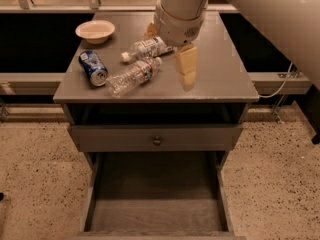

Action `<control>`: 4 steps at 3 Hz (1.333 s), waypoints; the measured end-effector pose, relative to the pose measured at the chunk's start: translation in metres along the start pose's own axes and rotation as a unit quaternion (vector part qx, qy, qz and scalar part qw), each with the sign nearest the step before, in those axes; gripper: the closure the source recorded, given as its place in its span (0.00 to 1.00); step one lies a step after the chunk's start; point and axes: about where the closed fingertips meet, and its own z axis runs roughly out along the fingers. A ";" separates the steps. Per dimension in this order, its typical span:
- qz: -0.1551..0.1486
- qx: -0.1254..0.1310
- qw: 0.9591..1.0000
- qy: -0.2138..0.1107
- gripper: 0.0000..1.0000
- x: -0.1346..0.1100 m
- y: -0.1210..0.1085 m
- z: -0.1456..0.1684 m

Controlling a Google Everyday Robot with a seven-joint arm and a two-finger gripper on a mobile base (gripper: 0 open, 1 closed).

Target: Place water bottle into middle drawer

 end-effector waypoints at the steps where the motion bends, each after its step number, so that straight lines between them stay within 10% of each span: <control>1: -0.037 -0.033 0.998 -0.028 0.00 -0.006 -0.018 0.037; 4: -0.095 -0.075 0.990 -0.078 0.00 -0.025 -0.034 0.110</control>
Offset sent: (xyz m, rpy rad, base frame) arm 0.0427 0.0488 -0.0828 -0.0271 0.1839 0.2157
